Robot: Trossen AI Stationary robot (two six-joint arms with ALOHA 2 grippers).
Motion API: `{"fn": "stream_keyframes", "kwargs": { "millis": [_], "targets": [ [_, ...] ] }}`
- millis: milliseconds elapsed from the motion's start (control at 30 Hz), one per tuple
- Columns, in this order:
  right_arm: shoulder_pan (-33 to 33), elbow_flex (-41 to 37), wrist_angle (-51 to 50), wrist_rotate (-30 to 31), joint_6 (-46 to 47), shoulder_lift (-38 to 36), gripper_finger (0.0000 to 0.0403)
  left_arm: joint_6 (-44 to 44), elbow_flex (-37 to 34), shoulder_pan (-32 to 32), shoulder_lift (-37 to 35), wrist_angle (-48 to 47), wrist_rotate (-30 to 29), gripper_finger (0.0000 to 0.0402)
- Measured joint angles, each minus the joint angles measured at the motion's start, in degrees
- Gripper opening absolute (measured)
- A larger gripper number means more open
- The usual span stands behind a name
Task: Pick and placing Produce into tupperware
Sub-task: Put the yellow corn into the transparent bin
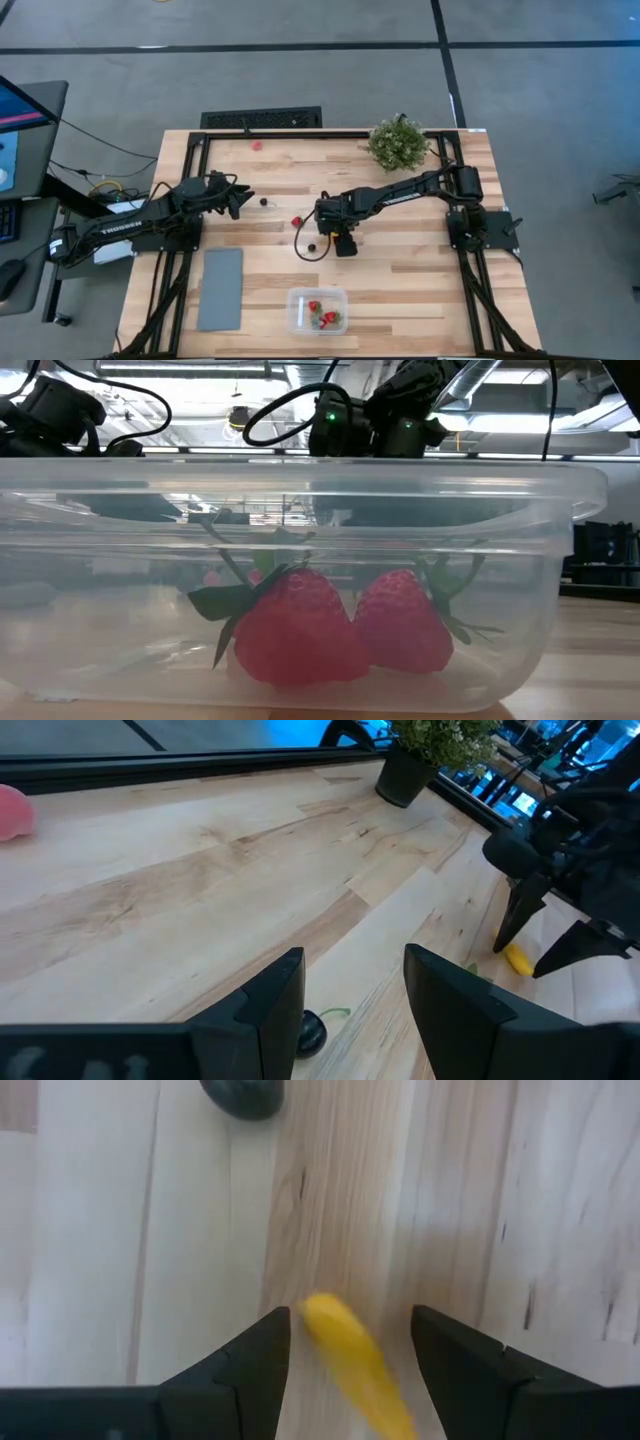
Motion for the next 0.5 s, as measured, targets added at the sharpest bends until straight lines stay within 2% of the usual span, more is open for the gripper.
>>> {"fn": "stream_keyframes", "kwargs": {
  "millis": [367, 500],
  "targets": [
    [0.0, 0.0, -2.4, 0.2, -2.0, 0.0, 0.0234, 0.0, 0.0, 0.0, 0.0, 0.0, 0.0, 0.0163],
    [0.0, 0.0, -2.1, 0.2, 0.4, 0.0, 0.0234, 0.0, 0.0, 0.0, 0.0, 0.0, 0.0, 0.0163]
  ]
}}
